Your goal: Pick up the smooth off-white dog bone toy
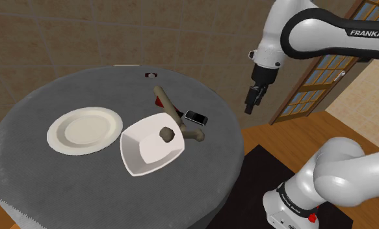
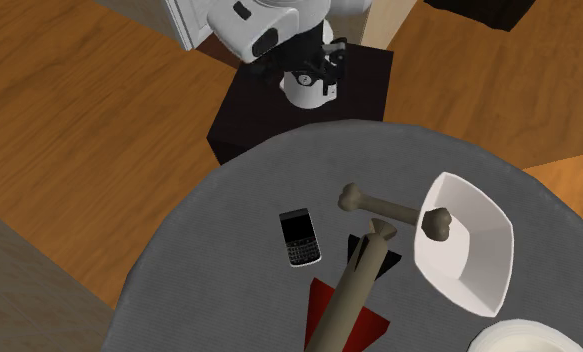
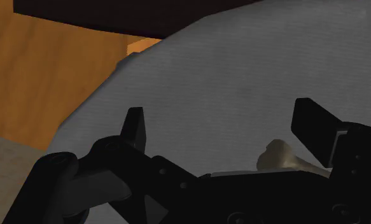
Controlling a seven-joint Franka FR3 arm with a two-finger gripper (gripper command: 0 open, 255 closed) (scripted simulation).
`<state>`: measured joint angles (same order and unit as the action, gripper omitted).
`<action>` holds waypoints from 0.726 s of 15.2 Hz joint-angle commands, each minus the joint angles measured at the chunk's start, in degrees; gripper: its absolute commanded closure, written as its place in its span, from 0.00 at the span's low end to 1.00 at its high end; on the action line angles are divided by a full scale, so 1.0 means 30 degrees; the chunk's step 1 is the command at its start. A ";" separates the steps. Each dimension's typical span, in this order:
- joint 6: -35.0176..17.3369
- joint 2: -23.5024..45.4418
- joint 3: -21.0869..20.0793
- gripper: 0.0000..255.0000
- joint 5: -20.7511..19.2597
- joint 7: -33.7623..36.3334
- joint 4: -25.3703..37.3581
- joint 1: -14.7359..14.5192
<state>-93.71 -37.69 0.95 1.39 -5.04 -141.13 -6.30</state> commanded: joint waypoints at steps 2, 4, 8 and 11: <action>-0.2196 0.1493 -0.0471 0.00 -0.0074 -0.1245 -0.0205 -0.0910; -0.3527 0.2482 -0.0768 0.00 -0.0174 -0.2057 -0.0238 -0.1450; -0.6101 0.4501 -0.1423 0.00 -0.0440 -0.3570 -0.0158 -0.2463; -0.7950 0.6028 -0.1965 0.00 -0.0735 -0.4595 0.0007 -0.3159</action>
<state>-115.32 -21.37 -4.43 -0.47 -17.64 -141.28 -15.09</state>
